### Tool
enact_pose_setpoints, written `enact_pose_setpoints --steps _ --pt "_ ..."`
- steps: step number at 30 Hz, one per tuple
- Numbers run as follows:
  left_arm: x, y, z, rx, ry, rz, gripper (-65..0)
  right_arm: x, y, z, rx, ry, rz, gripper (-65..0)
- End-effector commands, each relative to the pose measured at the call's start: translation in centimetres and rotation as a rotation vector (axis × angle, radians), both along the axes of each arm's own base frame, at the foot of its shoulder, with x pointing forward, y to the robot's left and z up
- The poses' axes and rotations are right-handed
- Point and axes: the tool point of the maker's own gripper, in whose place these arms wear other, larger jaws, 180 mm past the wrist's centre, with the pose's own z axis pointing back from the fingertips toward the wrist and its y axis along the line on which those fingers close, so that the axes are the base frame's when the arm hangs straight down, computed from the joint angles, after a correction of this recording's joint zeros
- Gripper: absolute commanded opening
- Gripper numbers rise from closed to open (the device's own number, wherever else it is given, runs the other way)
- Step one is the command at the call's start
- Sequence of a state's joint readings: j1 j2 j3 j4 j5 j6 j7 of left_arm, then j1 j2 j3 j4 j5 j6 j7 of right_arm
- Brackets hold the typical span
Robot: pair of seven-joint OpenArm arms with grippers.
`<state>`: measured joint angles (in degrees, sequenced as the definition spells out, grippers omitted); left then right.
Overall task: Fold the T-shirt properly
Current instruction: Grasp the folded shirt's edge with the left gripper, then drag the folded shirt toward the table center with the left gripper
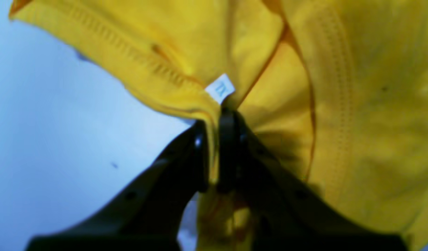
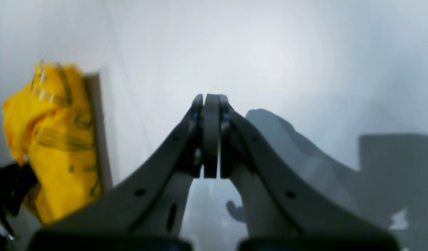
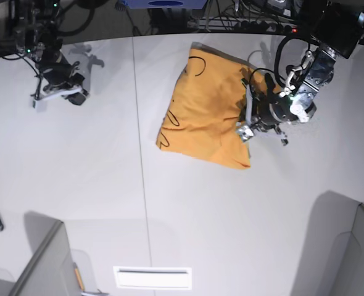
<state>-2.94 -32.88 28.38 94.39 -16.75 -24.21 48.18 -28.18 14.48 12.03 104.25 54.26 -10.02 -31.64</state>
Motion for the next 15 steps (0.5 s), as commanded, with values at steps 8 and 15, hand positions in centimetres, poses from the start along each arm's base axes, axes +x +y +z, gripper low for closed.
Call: enact_pose_setpoints --steps 8,15 --pt "1.9 -2.5 2.4 0.138 -0.107 -0.352 -65.0 -1.5 -2.8 0.5 -0.019 -0.008 -0.101 -65.0" --pt "3.7 -4.6 3.9 0.162 -0.204 -0.523 -65.0 -2.3 -3.3 0.2 0.001 -0.006 -0.173 -65.0"
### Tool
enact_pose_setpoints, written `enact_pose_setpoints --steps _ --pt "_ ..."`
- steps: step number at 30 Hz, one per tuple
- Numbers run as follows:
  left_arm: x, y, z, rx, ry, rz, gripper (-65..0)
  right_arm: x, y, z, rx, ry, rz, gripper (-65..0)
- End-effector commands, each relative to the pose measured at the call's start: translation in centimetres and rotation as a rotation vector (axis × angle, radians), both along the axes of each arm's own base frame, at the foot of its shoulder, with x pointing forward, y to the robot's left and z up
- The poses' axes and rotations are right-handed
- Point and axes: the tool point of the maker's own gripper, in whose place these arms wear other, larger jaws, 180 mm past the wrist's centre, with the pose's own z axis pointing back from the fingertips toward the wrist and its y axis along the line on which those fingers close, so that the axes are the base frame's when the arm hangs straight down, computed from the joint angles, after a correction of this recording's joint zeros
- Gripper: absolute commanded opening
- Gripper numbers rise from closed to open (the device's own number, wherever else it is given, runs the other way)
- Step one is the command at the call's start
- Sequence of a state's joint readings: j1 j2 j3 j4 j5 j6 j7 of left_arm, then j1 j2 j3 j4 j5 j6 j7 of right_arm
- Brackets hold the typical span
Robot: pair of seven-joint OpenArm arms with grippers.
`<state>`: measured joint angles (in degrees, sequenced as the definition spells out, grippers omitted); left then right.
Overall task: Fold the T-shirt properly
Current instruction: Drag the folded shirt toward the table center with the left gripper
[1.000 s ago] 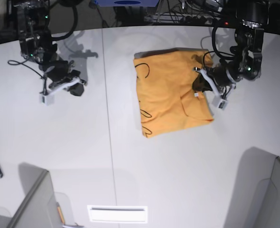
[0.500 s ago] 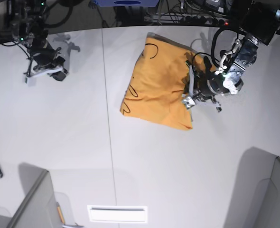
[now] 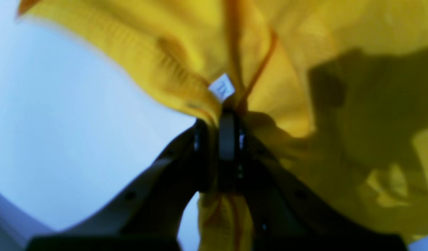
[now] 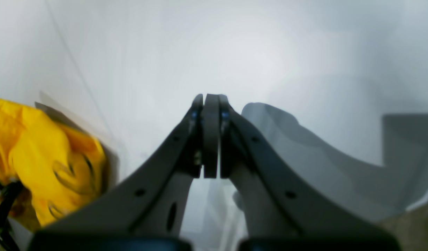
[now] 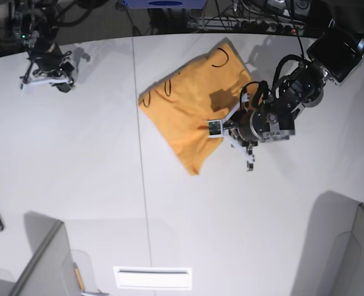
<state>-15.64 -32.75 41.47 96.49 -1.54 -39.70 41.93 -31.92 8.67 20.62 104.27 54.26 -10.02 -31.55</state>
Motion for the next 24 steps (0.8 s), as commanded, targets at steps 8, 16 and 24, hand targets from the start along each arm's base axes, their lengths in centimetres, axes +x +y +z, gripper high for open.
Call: enact_pose_setpoints --steps 8,16,24 --pt "3.1 -3.2 2.9 -0.083 -0.083 -0.039 -65.0 0.3 -0.2 0.8 0.006 -0.040 -0.035 -65.0" --pt "4.2 -5.6 3.7 -0.071 -0.104 -0.119 -65.0 -0.2 -0.2 0.6 0.006 -0.026 -0.035 -65.0" --pt "3.0 -9.3 2.5 -0.129 -0.062 -0.195 -65.0 -0.7 -0.2 0.3 0.006 -0.014 -0.035 -65.0"
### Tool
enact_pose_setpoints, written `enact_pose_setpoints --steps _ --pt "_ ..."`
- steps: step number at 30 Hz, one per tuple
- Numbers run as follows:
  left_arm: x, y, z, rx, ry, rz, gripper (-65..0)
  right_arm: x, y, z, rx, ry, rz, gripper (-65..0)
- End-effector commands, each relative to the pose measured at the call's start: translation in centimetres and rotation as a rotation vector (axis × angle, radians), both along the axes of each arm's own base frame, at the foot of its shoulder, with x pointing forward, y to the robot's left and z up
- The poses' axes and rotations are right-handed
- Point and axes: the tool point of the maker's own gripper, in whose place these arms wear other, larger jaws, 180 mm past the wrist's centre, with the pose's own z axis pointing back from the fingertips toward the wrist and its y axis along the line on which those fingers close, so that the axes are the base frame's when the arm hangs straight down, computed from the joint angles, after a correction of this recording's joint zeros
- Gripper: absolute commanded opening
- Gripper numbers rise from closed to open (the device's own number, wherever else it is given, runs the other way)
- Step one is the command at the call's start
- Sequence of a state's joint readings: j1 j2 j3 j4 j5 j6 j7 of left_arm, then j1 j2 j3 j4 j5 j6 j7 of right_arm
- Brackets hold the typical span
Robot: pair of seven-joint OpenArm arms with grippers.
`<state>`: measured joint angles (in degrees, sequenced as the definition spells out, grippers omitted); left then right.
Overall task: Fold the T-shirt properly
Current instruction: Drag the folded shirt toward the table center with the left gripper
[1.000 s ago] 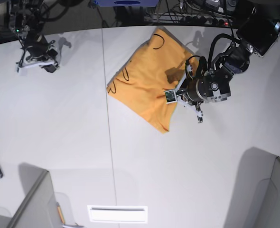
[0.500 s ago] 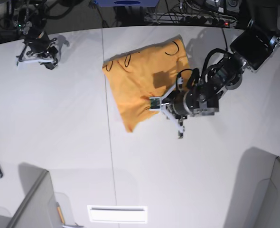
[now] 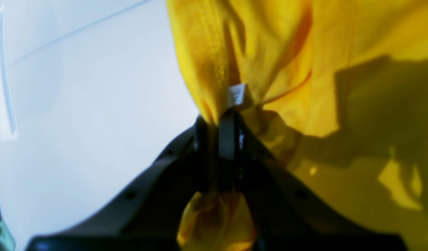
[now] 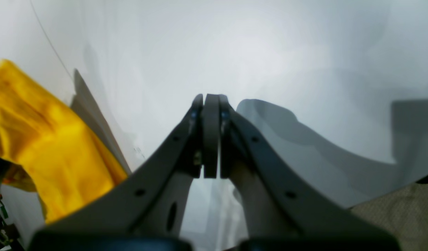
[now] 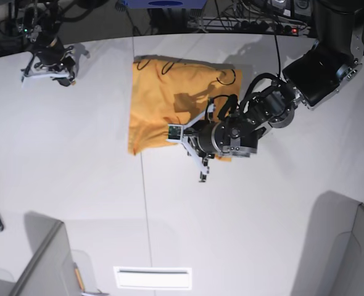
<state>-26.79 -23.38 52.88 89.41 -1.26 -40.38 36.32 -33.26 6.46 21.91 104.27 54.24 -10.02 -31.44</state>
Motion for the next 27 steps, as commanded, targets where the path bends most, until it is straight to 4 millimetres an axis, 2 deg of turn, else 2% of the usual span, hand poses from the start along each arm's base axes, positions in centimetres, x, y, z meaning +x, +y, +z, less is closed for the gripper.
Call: enact_pose_setpoints --steps 1,11,15,18,27 --pt "1.0 -0.6 1.4 -0.047 -0.029 -0.005 -65.0 0.5 -0.3 0.9 -0.014 -0.033 0.005 -65.0" --pt "1.7 1.2 0.2 0.001 -0.006 0.047 -65.0 0.6 -0.4 0.9 -0.014 -0.034 0.005 -65.0" --pt "2.1 3.1 -0.3 0.081 -0.007 0.108 -65.0 0.9 -0.4 1.0 -0.014 -0.042 0.005 -65.0" --pt "2.2 3.9 -0.1 0.061 -0.004 0.163 -65.0 0.9 -0.2 1.0 -0.012 -0.043 0.007 -65.0" --pt "3.1 3.6 1.0 0.038 -0.034 0.173 -65.0 2.1 0.1 1.5 -0.005 -0.067 0.016 -65.0"
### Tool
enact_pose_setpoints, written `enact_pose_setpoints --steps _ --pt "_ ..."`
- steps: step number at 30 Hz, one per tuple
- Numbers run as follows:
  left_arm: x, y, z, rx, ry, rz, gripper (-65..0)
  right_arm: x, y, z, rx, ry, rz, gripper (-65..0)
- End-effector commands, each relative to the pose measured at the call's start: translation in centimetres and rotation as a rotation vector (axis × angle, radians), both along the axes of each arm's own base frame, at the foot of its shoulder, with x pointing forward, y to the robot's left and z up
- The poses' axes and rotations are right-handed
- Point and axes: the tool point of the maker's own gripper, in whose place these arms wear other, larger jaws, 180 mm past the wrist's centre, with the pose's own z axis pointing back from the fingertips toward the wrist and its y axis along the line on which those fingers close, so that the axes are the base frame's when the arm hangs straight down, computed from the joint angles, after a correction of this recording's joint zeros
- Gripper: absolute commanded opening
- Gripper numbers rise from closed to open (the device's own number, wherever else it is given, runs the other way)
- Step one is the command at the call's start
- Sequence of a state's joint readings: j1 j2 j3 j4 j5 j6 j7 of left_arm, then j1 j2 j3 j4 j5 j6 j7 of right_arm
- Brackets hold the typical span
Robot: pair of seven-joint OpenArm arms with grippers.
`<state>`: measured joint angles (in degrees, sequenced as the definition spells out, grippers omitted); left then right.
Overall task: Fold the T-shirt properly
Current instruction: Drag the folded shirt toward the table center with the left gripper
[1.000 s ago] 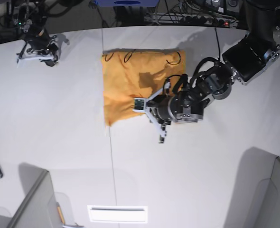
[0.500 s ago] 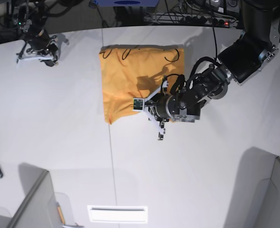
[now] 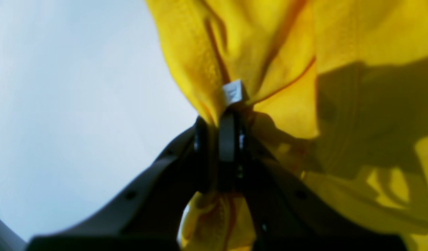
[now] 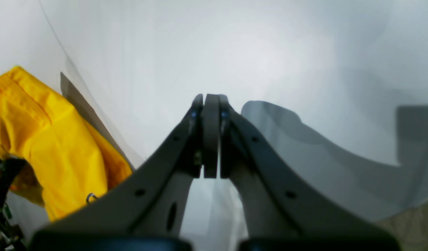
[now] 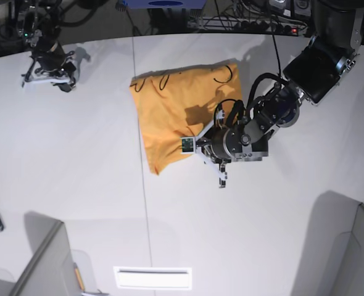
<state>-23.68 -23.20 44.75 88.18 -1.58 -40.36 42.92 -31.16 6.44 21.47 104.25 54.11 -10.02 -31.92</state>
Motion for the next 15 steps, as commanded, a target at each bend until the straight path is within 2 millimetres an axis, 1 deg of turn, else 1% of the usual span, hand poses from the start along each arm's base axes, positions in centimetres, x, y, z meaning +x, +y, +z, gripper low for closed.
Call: enact_pose_setpoints --steps 1,3,8,10,15 --pt "1.2 -0.4 1.5 -0.020 -0.046 -0.003 -65.0 0.6 -0.3 1.0 -0.011 -0.038 0.005 -65.0" --pt "1.1 -1.1 1.6 -0.032 -0.044 -0.009 -65.0 0.6 -0.3 1.0 -0.011 -0.038 0.005 -65.0" --pt "1.1 -1.5 1.6 -0.039 -0.044 -0.011 -65.0 0.7 -0.3 1.0 -0.013 -0.038 0.006 -65.0" --pt "1.5 -2.4 2.2 -0.052 -0.057 -0.023 -65.0 0.7 -0.3 1.0 -0.014 -0.038 0.007 -65.0" --pt "1.2 -3.1 2.1 -0.028 -0.060 -0.066 -65.0 0.6 -0.3 1.0 -0.013 -0.036 0.009 -65.0"
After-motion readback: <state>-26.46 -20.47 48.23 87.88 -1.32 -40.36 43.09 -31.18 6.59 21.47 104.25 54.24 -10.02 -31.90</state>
